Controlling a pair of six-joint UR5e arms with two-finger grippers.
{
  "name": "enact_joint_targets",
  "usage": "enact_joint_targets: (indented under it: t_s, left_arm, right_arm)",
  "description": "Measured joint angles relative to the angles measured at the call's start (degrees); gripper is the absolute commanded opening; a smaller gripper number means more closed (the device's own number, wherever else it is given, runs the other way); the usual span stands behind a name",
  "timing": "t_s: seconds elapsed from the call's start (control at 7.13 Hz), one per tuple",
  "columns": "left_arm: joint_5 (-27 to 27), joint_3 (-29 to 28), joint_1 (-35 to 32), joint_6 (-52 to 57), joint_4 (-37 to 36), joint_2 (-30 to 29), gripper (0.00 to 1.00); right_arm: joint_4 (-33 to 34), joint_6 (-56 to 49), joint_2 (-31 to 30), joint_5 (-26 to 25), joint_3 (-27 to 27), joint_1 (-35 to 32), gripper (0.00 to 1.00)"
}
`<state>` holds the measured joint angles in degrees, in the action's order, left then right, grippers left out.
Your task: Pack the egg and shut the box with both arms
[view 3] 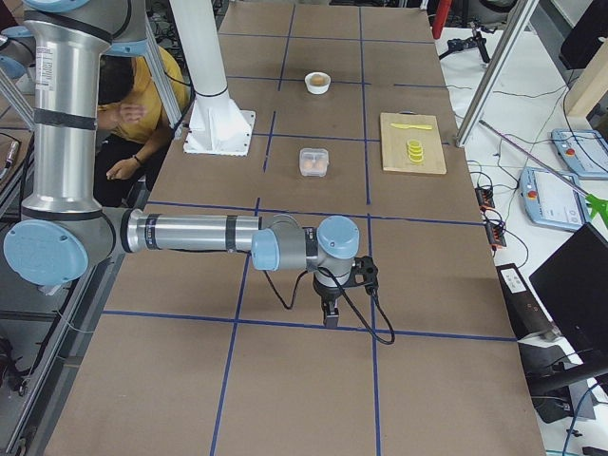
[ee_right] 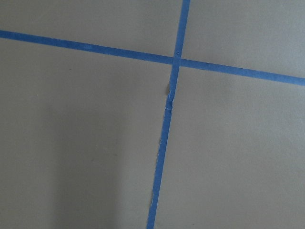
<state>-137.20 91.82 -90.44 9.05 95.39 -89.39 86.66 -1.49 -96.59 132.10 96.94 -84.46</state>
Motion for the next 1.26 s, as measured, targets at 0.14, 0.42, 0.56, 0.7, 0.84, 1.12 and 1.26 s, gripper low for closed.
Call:
enact_joint_targets:
  t_s: [0.14,0.42,0.56,0.7,0.84,1.12,1.26]
  left_arm:
    - [0.02,0.04,0.01,0.06,0.0,-0.06,1.0]
    - [0.04,0.17,0.07,0.26,0.31,-0.07,1.0]
    - [0.06,0.59,0.11,0.27,0.44,-0.08,1.0]
    - [0.08,1.13,0.17,0.27,0.53,-0.15,1.0]
    - [0.08,1.47,0.21,0.28,0.57,-0.21,1.0]
    - [0.02,1.86,0.28,0.36,1.06,-0.55,1.0]
    - [-0.18,1.94,0.32,0.45,2.68,-0.59,1.0]
  right_arm:
    - [0.0,0.0,0.0,0.0,0.11,0.0,1.0]
    - [0.0,0.02,-0.08,0.08,1.33,0.0,1.0]
    - [0.0,0.15,-0.15,0.17,2.25,0.05,1.0]
    - [0.0,0.4,-0.08,0.23,2.74,0.11,1.0]
    - [-0.11,0.6,0.22,0.19,2.92,0.14,1.0]
    - [-0.98,0.76,1.21,0.09,2.97,0.17,1.0]
    - [-1.57,0.78,2.1,0.04,2.98,0.17,1.0]
